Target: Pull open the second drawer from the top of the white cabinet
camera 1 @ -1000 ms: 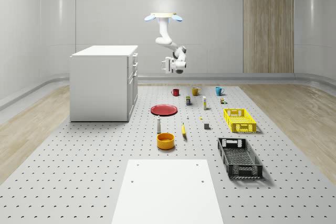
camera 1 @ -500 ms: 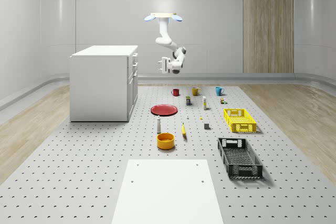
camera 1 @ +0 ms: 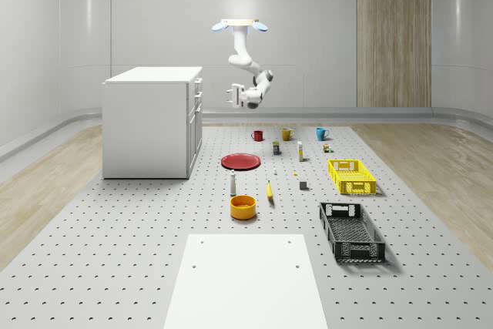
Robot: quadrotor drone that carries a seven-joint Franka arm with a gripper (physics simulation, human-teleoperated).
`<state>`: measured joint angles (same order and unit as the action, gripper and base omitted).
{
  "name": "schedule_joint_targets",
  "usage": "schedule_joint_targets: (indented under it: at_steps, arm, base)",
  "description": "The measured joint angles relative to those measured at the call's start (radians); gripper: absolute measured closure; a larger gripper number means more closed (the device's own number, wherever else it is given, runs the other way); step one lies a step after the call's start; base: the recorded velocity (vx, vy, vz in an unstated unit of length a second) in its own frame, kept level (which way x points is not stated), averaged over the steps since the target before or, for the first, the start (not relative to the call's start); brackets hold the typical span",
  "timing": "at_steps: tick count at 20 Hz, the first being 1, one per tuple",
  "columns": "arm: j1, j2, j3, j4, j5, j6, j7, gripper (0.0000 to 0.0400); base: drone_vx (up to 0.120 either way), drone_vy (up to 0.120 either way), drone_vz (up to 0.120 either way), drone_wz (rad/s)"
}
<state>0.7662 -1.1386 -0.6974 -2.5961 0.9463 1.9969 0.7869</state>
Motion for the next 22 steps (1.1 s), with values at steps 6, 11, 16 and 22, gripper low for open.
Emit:
schedule_joint_targets:
  at_steps: [6, 11, 16, 22]
  arm:
    - [0.032, 0.028, 0.06, -0.02, 0.074, 0.069, -0.03, 0.01]
    - [0.063, 0.06, 0.112, -0.029, 0.145, 0.125, -0.06, 0.01]
    - [0.091, 0.099, 0.158, -0.028, 0.215, 0.171, -0.094, 0.01]
    - [0.115, 0.146, 0.206, -0.02, 0.293, 0.21, -0.132, 0.01]
  base:
    - [0.0, 0.0, 0.0, 0.0]
    - [0.0, 0.0, 0.0, 0.0]
    - [0.0, 0.0, 0.0, 0.0]
    - [0.0, 0.0, 0.0, 0.0]
